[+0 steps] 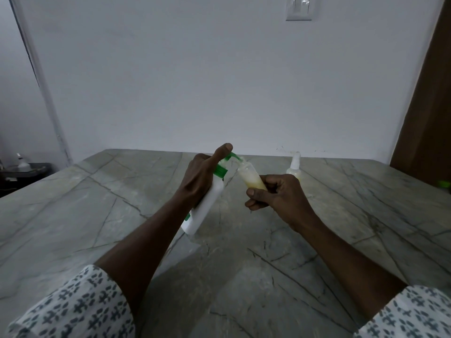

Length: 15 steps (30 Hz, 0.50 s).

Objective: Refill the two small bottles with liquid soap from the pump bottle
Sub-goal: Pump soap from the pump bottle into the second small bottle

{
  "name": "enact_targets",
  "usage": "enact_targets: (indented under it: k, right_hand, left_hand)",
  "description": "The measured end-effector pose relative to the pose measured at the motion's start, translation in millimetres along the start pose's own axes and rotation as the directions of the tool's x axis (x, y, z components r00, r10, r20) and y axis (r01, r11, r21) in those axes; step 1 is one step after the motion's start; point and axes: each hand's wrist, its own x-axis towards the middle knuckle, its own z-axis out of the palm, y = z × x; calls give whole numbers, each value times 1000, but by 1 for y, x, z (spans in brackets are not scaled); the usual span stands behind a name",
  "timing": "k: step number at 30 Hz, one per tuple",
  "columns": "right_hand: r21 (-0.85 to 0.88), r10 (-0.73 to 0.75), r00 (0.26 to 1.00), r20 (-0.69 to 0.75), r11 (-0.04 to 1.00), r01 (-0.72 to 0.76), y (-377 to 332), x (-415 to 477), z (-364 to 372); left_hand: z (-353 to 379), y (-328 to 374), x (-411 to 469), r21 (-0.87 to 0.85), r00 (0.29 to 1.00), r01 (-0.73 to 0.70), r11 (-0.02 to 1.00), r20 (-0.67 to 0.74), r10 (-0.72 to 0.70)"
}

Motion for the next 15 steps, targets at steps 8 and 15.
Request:
enact_targets:
  k: [8,15]
  right_hand:
    - [-17,18,1000,20,1000,-18,4,-1,1]
    - [-6,13,1000,16,1000,-12,2,-1,3]
  left_hand:
    - [0,2,-2,-16,1000,3,1000,-10,-3]
    - [-1,-3,1,-35,1000,-24,999,-5,24]
